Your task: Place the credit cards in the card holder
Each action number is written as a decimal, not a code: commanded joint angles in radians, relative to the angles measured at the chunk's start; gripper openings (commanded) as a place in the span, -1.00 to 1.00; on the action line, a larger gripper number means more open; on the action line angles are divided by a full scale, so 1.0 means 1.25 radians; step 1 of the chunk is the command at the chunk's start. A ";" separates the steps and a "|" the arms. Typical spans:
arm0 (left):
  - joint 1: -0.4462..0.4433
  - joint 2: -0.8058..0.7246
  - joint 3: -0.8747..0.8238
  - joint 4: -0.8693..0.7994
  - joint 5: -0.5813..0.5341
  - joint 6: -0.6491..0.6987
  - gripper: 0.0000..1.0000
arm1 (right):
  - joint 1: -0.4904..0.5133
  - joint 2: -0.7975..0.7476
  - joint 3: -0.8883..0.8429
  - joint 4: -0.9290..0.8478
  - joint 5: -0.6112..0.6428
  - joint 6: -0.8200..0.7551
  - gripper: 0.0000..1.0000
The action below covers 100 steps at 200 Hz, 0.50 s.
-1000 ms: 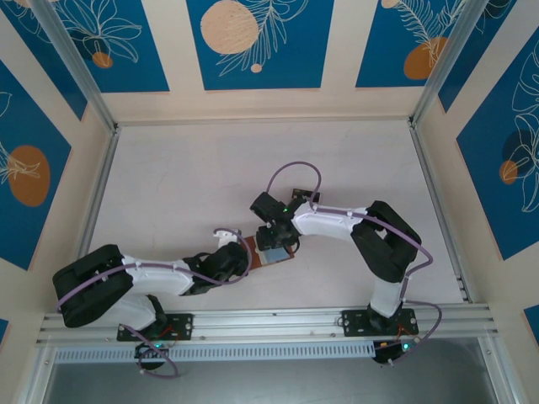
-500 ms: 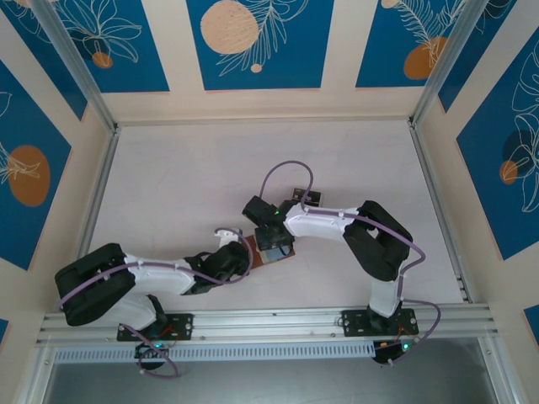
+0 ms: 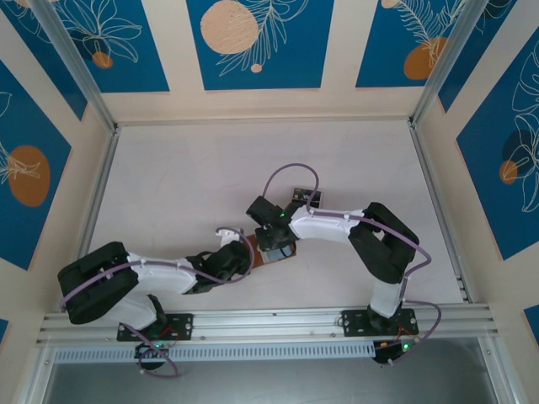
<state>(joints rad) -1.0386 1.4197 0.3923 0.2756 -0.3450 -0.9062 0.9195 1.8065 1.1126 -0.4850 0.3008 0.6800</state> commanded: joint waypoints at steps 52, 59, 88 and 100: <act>-0.008 0.045 -0.011 -0.071 0.041 0.018 -1.00 | -0.053 -0.077 -0.068 0.061 -0.255 0.012 -0.12; -0.007 0.045 -0.011 -0.070 0.041 0.018 -1.00 | -0.058 -0.081 -0.074 0.074 -0.271 0.014 -0.10; -0.007 0.045 -0.016 -0.063 0.041 0.018 -1.00 | -0.087 -0.098 -0.107 0.137 -0.353 0.035 0.00; -0.007 0.044 -0.017 -0.061 0.040 0.019 -1.00 | -0.101 -0.096 -0.113 0.155 -0.376 0.042 0.04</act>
<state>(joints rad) -1.0386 1.4300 0.3958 0.2893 -0.3454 -0.9062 0.8200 1.7214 0.9981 -0.3641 -0.0341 0.7036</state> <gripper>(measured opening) 0.038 0.504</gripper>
